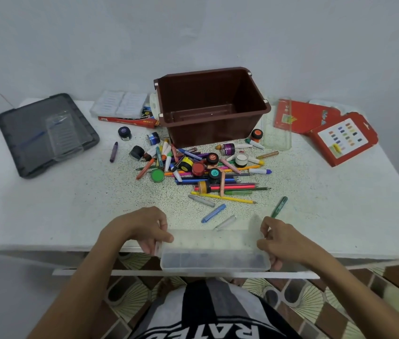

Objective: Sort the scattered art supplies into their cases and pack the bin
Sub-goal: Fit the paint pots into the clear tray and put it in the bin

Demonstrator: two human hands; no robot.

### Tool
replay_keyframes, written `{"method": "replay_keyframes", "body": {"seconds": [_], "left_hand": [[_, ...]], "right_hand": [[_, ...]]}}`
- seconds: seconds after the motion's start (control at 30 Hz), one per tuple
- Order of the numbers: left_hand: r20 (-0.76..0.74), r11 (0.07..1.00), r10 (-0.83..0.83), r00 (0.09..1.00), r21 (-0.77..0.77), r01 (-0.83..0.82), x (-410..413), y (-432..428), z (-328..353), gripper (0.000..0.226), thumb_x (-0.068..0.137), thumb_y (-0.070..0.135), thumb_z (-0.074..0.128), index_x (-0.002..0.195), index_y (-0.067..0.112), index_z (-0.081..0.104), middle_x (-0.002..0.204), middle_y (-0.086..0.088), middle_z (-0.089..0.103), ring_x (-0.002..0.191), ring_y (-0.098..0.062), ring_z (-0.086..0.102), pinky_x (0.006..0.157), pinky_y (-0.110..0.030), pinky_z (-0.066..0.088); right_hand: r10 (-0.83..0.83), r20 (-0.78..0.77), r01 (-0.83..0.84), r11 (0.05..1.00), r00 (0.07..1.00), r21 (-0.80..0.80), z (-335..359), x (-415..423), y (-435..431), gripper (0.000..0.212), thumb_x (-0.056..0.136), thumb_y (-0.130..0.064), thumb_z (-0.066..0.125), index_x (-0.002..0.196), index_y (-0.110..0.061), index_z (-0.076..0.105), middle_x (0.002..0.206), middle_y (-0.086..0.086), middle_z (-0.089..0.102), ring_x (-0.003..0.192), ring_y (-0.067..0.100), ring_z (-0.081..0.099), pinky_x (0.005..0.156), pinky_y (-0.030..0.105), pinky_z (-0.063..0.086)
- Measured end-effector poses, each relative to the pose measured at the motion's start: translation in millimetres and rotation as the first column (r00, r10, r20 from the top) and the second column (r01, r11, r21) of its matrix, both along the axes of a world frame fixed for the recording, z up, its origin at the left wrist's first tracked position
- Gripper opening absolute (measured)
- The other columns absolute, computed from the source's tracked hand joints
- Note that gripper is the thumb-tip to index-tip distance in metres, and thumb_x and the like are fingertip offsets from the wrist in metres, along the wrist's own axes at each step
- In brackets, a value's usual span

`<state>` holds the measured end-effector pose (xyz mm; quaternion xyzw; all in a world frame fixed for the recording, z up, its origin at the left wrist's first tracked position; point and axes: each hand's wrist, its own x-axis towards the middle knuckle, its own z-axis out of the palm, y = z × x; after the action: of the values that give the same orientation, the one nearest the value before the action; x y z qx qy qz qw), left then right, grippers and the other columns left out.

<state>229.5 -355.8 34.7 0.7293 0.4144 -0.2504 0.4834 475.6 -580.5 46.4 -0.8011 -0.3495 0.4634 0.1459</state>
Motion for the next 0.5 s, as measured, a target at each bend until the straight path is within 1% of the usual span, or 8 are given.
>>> {"method": "replay_keyframes", "body": {"seconds": [0.07, 0.17, 0.2, 0.37, 0.43, 0.5], "left_hand": [[0.002, 1.0, -0.002, 1.0, 0.009, 0.002, 2.2, -1.8, -2.3, 0.024, 0.085, 0.021, 0.077, 0.088, 0.006, 0.059, 0.081, -0.021, 0.073, 0.062, -0.025, 0.072, 0.056, -0.029, 0.057], [0.06, 0.995, 0.066, 0.996, 0.069, -0.07, 5.8, 0.0, -2.8, 0.021, 0.087, 0.019, 0.075, 0.086, 0.007, 0.057, 0.084, -0.019, 0.072, 0.056, -0.021, 0.07, 0.052, -0.027, 0.056], [0.084, 0.99, 0.09, 0.992, 0.098, -0.098, 6.8, 2.1, -3.8, 0.022, 0.087, 0.02, 0.075, 0.085, 0.008, 0.057, 0.084, -0.017, 0.072, 0.054, -0.019, 0.07, 0.051, -0.026, 0.055], [0.166, 0.945, 0.144, 0.976, 0.269, -0.186, 16.7, 14.0, -11.5, 0.025, 0.087, 0.031, 0.073, 0.086, 0.011, 0.058, 0.076, -0.01, 0.07, 0.047, -0.011, 0.065, 0.047, -0.023, 0.053], [0.195, 0.922, 0.16, 0.968, 0.321, -0.217, 20.5, 18.5, -14.5, 0.026, 0.087, 0.035, 0.073, 0.084, 0.014, 0.058, 0.07, -0.007, 0.07, 0.047, -0.009, 0.064, 0.047, -0.022, 0.052], [0.223, 0.901, 0.169, 0.96, 0.36, -0.242, 23.6, 22.5, -17.9, 0.027, 0.087, 0.038, 0.073, 0.083, 0.015, 0.059, 0.067, -0.006, 0.07, 0.049, -0.01, 0.065, 0.048, -0.024, 0.054]], "right_hand": [[-0.015, 0.002, 0.015, 1.0, 1.0, -0.016, -3.0, -0.4, 1.5, 0.018, 0.088, -0.012, 0.057, 0.1, -0.006, 0.045, 0.076, 0.023, 0.068, 0.055, 0.034, 0.069, 0.061, 0.048, 0.059], [-0.066, 0.041, 0.065, 0.998, 0.997, 0.027, -5.5, 2.0, 6.7, 0.016, 0.089, -0.011, 0.058, 0.099, -0.008, 0.047, 0.076, 0.018, 0.07, 0.054, 0.029, 0.07, 0.052, 0.036, 0.056], [-0.087, 0.05, 0.084, 0.995, 0.995, 0.046, -6.1, 3.3, 8.3, 0.015, 0.089, -0.011, 0.058, 0.099, -0.009, 0.047, 0.075, 0.017, 0.07, 0.053, 0.028, 0.07, 0.051, 0.034, 0.055], [-0.177, 0.07, 0.166, 0.976, 0.982, 0.141, -8.8, 10.4, 19.7, 0.012, 0.088, -0.008, 0.058, 0.099, -0.01, 0.053, 0.065, 0.013, 0.071, 0.054, 0.026, 0.069, 0.067, 0.04, 0.06], [-0.218, 0.077, 0.202, 0.964, 0.973, 0.174, -8.1, 13.9, 26.5, 0.012, 0.089, -0.007, 0.058, 0.1, -0.01, 0.055, 0.066, 0.012, 0.071, 0.053, 0.025, 0.07, 0.069, 0.042, 0.06], [-0.244, 0.077, 0.225, 0.955, 0.967, 0.194, -7.3, 16.8, 33.2, 0.012, 0.09, -0.006, 0.058, 0.101, -0.009, 0.056, 0.07, 0.013, 0.071, 0.053, 0.025, 0.07, 0.066, 0.041, 0.061]]}}
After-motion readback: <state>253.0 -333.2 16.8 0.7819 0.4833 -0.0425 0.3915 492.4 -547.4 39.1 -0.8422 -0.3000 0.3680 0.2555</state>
